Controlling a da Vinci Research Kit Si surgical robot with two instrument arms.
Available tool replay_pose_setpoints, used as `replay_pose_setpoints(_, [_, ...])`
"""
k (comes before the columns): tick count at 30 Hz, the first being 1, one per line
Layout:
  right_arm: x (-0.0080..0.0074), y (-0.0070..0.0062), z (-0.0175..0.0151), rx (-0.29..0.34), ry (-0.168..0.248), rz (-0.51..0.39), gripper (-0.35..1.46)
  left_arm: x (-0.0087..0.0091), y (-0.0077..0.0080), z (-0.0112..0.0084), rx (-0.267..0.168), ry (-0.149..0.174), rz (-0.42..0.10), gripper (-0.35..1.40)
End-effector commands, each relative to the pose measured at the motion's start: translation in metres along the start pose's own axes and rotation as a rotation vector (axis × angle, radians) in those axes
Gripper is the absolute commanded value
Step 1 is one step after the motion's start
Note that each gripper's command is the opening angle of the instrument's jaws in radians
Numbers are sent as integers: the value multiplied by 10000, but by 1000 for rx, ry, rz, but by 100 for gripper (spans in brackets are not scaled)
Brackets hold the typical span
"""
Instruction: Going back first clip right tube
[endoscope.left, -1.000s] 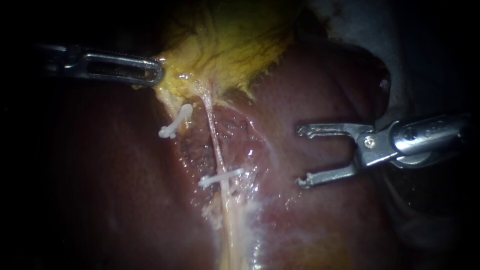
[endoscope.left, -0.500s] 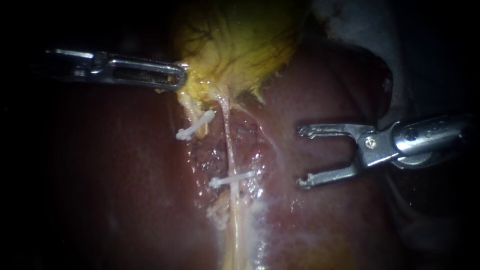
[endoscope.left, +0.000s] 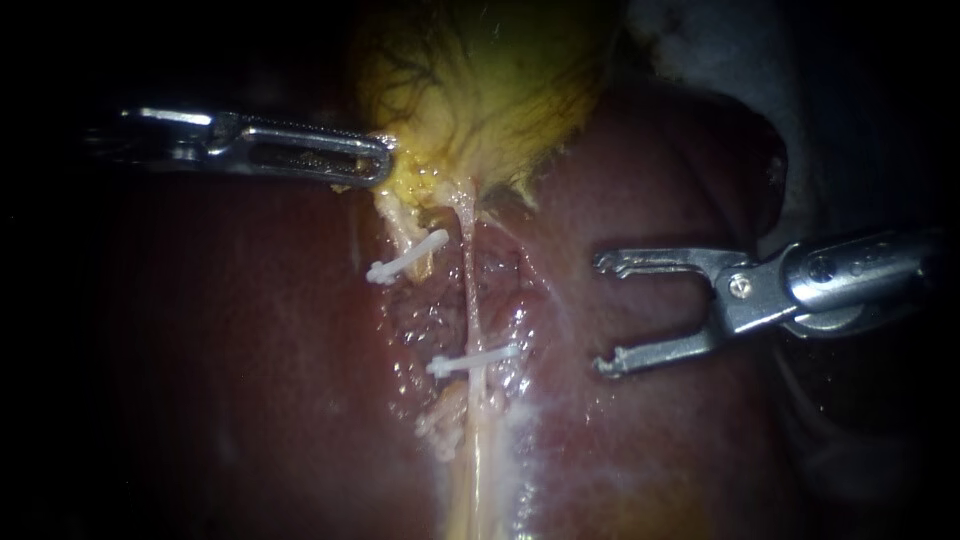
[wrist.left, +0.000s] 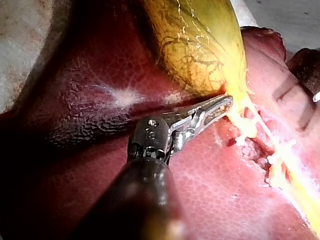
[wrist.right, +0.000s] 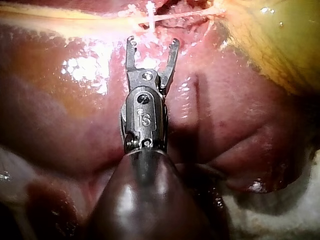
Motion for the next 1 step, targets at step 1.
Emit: replay_pose_setpoints(1, [1,0,1,-1,0,1,60,-1,0,-2,6,1,0,-35])
